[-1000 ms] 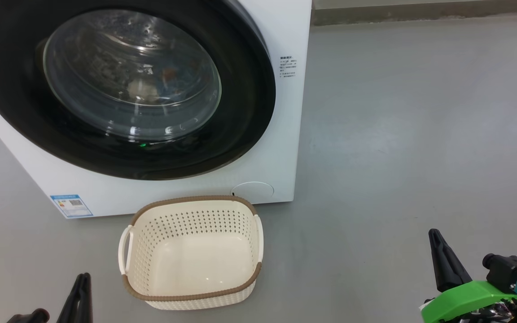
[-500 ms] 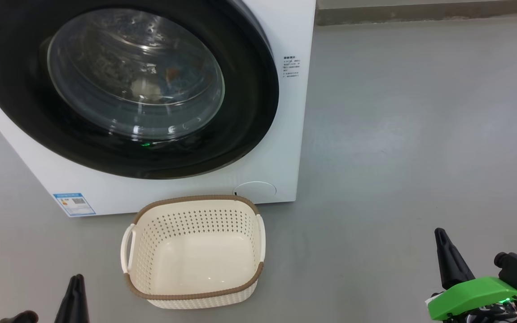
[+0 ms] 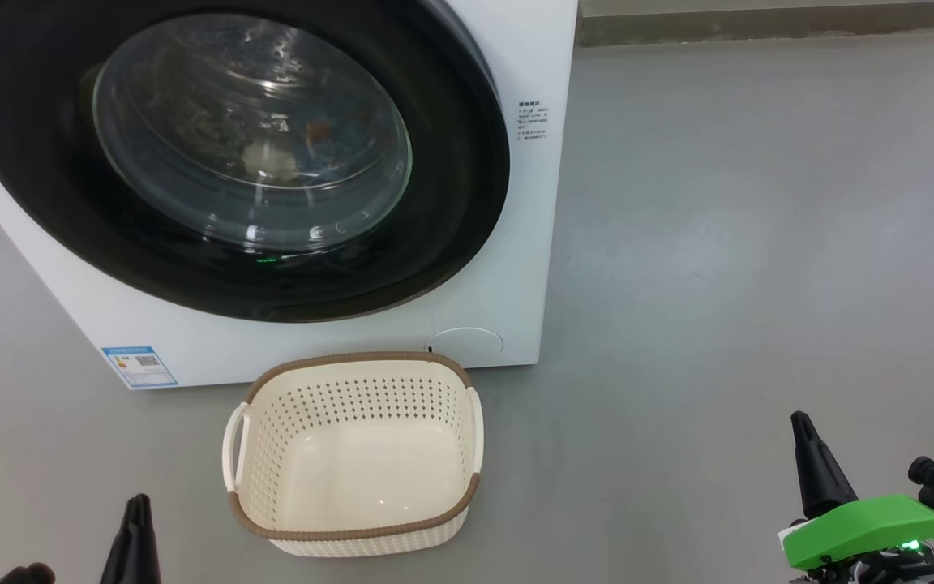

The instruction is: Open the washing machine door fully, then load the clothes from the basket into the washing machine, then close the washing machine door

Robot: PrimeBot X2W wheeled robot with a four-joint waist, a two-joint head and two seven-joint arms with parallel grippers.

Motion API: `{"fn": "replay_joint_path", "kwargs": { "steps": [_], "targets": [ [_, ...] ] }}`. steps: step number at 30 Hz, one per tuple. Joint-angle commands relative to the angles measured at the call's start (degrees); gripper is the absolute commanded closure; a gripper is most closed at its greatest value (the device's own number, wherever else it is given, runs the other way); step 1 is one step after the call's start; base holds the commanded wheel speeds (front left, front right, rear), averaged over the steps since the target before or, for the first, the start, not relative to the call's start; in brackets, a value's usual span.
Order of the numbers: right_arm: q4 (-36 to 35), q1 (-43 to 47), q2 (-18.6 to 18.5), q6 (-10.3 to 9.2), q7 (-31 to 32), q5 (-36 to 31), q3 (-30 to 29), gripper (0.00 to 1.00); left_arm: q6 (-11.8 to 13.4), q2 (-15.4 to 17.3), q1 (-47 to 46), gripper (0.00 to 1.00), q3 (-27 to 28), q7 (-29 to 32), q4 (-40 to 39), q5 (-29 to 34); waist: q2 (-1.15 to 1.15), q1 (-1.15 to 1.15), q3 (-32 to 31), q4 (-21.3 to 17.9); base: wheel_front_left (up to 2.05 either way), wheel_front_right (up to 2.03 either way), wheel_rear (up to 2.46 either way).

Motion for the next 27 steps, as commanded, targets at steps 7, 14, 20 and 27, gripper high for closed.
{"fn": "replay_joint_path", "kwargs": {
  "steps": [7,14,20,27],
  "targets": [
    [-2.0,-2.0,-0.1,-0.06,1.3,5.1,-0.8,1.0,0.0,0.3,-2.5,1.0,1.1,1.3,-2.4,-5.4,0.0,0.0,0.0,0.3,0.0,0.0,0.0],
    [-2.4,-2.2,0.1,-0.07,2.5,9.2,-1.3,1.0,0.0,0.0,-2.7,1.0,1.2,2.5,-2.9,-9.9,0.0,0.0,0.0,0.5,0.0,0.0,0.0],
    [-2.7,-2.3,0.3,-0.08,3.6,12.7,-1.7,1.0,0.0,-0.3,-2.9,1.0,1.3,3.5,-3.3,-13.8,0.0,0.0,0.0,0.7,0.0,0.0,0.0],
    [-3.1,-2.4,0.5,-0.09,4.7,16.8,-2.2,1.0,0.0,-0.6,-3.1,1.0,1.5,4.7,-3.7,-18.2,0.0,0.0,0.0,1.0,0.0,0.0,0.0]
  ]
}}
